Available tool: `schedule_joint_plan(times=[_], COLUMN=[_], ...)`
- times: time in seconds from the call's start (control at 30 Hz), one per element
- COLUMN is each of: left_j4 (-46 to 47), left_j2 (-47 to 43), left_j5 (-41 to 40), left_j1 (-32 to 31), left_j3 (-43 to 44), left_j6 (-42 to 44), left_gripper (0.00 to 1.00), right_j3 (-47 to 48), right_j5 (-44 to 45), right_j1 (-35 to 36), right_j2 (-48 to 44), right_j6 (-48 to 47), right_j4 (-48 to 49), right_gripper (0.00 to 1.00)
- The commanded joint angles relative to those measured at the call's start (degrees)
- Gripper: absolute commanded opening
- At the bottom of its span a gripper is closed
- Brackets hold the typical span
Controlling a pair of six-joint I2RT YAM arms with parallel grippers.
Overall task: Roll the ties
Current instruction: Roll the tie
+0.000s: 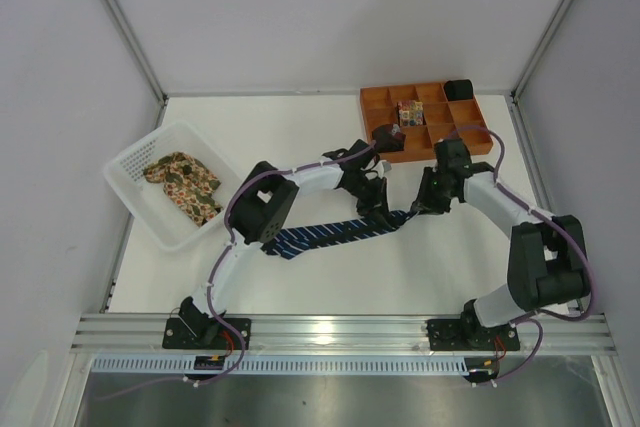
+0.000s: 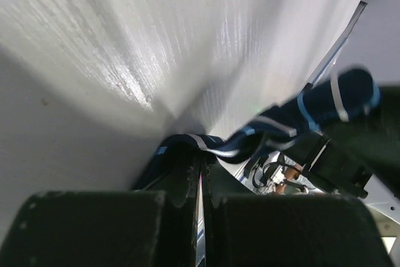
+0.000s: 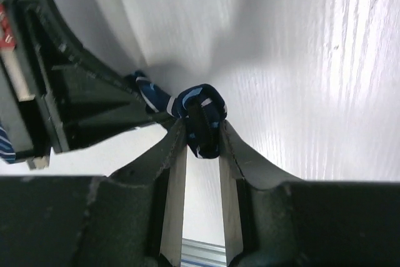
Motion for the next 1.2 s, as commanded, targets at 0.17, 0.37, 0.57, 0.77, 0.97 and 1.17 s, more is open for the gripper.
schedule_joint_plan(times=[0.17,0.37,0.57,0.77,0.97,1.17], left_j4=[-2.22,-2.66,-1.17,-0.73,-0.9,1.02], left_j2=[2.41,2.41,0.4,-2.41,-5.58,-9.18], left_j5=[-3.36,-3.36,-2.66,0.59,1.91,4.46], left_j1=[0.51,0.51,0.6,0.69,0.69,2.35], left_j3=[-0.76,-0.85,-2.69,-4.89,-7.52,-11.03], left_j6=[1.91,2.0,2.43,4.54,6.92,6.83], left_gripper=[0.04,0.04,0.07,0.15,0.23,0.29], right_j3=[4.8,7.09,8.67,8.41,7.88,7.09], right_j5=[20.63,22.74,27.66,29.51,31.01,31.01], right_j1=[14.68,20.14,22.08,22.34,23.05,23.49], right_j2=[-5.88,-4.74,-3.51,-5.18,-5.0,-5.35], right_j6=[5.31,4.87,2.85,1.35,0.21,0.21], right_j4=[-6.75,-5.44,-7.54,-7.72,-7.63,-7.54], right_gripper=[0.0,0.0,0.0,0.0,0.0,0.0])
